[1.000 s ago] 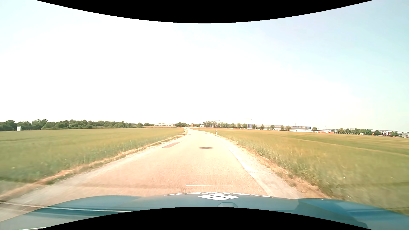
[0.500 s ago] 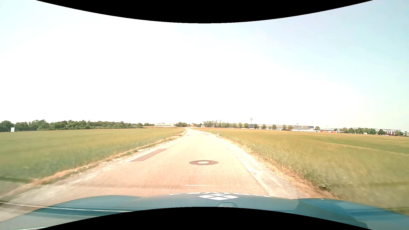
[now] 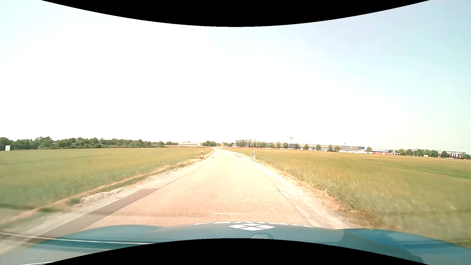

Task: Follow the waypoints while adhering to traffic rules and regulations

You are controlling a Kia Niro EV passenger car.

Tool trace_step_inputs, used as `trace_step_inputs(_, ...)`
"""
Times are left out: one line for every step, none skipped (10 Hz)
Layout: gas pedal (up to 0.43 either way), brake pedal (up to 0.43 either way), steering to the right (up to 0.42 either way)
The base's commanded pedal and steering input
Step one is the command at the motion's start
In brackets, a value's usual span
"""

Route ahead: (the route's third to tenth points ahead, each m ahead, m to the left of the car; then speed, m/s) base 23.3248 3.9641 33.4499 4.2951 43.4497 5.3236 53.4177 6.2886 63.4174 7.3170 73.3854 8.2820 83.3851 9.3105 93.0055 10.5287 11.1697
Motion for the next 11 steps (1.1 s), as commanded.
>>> trace_step_inputs(0.059,0.000,-0.005)
trace_step_inputs(0.059,0.000,-0.005)
trace_step_inputs(0.059,0.000,-0.005)
trace_step_inputs(0.059,0.000,-0.005)
trace_step_inputs(0.059,0.000,-0.007)
trace_step_inputs(0.059,0.000,-0.010)
trace_step_inputs(0.059,0.000,-0.013)
trace_step_inputs(0.059,0.000,-0.014)
trace_step_inputs(0.138,0.000,-0.014)
trace_step_inputs(0.157,0.000,-0.014)
trace_step_inputs(0.157,0.000,-0.014)
